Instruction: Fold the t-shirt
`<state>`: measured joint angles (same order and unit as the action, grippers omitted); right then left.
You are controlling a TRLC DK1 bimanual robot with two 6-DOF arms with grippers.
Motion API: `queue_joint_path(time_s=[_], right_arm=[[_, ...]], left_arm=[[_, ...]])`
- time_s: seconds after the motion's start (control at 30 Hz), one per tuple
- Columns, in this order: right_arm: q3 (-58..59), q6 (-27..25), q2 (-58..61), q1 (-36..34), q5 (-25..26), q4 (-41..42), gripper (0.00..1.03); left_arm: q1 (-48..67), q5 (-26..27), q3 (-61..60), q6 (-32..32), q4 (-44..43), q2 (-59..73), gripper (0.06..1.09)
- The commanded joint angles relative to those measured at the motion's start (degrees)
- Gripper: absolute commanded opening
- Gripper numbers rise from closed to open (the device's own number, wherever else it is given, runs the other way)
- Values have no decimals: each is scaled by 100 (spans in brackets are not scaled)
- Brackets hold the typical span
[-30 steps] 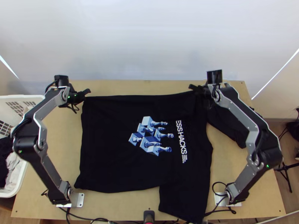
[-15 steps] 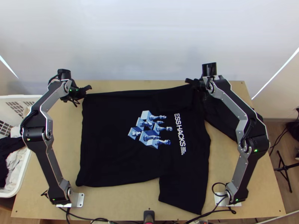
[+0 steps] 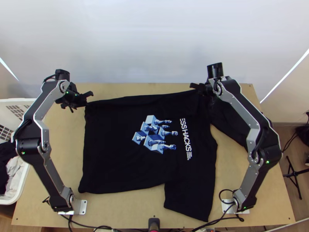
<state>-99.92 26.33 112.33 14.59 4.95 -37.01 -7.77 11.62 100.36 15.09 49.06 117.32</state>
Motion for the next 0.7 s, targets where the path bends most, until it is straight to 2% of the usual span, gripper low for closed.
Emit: queue_joint_path(time_s=[0.0,0.67], right_arm=[[175,13,-405,44,-3,-280,3],[1748,-5,-1521,272,32,-262,3]], left_arm=[[12,192,-675,-296,245,-570,10],[-445,192,-2029,-920,-371,-1123,10]])
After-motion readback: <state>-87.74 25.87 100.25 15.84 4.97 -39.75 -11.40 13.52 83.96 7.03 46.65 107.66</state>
